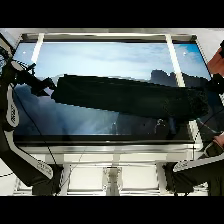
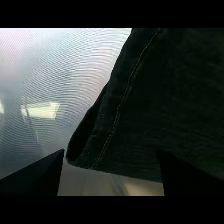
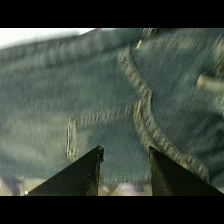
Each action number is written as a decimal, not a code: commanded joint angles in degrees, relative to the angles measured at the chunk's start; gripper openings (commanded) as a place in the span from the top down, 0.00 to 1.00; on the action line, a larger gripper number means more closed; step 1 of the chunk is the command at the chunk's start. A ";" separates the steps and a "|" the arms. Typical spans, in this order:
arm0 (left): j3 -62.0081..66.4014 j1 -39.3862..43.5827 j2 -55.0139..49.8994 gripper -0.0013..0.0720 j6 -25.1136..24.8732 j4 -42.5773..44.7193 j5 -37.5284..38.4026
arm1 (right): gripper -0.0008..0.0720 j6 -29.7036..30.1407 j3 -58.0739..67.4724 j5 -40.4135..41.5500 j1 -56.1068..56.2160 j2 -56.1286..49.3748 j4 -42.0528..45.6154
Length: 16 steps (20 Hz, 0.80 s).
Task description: Fold the clothes and pants, and hang the long-sleeved shirts on hangers.
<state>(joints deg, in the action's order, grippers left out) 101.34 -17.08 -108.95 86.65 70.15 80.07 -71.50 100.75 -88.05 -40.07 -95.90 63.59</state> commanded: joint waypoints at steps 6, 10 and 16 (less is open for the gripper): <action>-0.02 -0.15 -3.72 0.09 -2.25 -3.85 2.38 | 0.52 6.71 -25.97 7.23 -0.42 18.69 2.23; -0.04 -0.09 -5.46 0.13 -2.32 -5.22 3.41 | 0.52 6.67 -28.37 7.69 -0.42 22.40 2.62; -0.02 0.76 -6.40 0.53 -3.58 -7.45 3.39 | 0.52 6.40 -28.37 7.65 -0.42 24.72 2.60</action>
<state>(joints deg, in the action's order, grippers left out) 101.32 -16.64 -114.93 83.48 63.55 83.33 -65.08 72.82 -80.60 -40.47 -72.40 66.13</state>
